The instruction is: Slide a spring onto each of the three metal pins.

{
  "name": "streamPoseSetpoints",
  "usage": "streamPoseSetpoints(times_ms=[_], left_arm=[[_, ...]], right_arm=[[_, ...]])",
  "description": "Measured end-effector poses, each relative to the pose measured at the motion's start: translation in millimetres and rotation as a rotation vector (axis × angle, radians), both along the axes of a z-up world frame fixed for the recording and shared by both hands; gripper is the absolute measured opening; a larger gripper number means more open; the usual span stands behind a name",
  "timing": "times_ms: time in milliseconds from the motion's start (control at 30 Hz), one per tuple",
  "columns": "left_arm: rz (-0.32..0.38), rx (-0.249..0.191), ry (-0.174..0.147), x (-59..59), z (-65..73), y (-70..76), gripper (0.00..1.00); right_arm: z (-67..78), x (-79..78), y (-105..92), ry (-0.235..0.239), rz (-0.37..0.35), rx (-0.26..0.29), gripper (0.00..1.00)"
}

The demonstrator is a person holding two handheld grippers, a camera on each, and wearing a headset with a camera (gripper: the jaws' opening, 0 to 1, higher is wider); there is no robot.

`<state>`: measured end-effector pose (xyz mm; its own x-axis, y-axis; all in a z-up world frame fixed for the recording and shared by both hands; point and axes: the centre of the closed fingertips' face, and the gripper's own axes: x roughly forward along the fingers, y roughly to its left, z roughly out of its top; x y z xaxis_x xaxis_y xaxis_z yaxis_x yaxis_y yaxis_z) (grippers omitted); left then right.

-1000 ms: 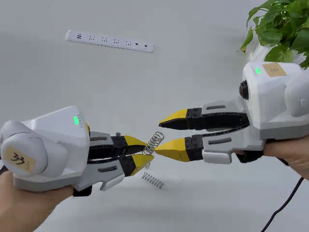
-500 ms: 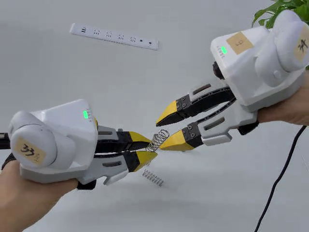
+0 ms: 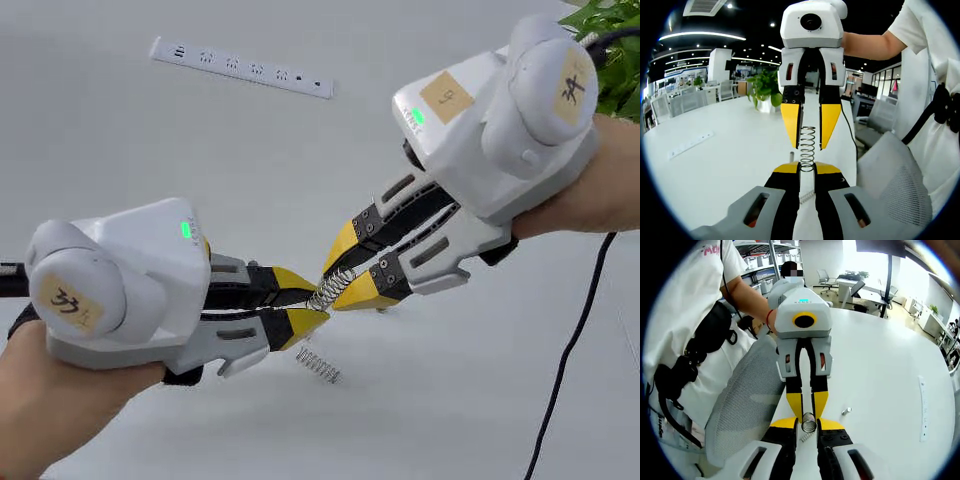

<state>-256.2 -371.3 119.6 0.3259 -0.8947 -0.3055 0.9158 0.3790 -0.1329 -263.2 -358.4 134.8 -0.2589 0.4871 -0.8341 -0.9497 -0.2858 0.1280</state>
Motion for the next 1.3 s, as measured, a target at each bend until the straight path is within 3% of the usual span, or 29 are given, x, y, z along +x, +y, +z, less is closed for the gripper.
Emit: streamPoseSetpoints(times_ms=[733,1300], left_arm=[[-0.011,-0.008,0.001,0.2,1.1,0.1,0.06],[0.005,-0.028,0.005,-0.5,-2.2,6.9,0.07]], right_arm=[[-4.4,-4.1,1.1,-0.014,0.04,-0.049,0.08],[-6.7,-5.6,8.0,-0.01,0.025,-0.071,0.07]])
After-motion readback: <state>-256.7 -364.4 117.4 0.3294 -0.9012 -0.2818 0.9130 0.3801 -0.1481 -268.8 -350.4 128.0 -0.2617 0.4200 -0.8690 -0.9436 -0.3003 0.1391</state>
